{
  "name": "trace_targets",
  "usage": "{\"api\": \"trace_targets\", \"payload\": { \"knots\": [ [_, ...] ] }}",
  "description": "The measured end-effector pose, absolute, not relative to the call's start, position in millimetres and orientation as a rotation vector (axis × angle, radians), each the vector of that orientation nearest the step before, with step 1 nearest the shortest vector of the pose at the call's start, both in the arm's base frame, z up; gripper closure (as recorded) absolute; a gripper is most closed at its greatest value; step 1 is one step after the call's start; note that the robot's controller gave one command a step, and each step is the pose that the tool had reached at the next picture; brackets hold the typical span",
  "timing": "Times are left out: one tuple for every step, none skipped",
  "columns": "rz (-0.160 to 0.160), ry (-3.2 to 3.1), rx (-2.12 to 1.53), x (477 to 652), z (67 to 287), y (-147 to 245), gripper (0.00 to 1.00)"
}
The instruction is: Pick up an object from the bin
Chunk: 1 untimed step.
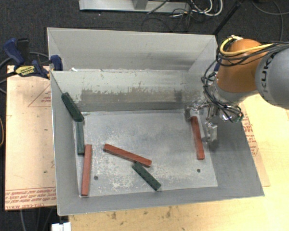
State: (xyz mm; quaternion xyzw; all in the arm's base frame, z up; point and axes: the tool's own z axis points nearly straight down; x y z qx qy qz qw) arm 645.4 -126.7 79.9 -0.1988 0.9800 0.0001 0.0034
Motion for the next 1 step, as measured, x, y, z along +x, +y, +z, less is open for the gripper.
{"api": "trace_targets", "payload": {
  "knots": [
    [0.024, 2.61, -1.735, 611.5, 71.3, -121.9, 0.0]
  ]
}}
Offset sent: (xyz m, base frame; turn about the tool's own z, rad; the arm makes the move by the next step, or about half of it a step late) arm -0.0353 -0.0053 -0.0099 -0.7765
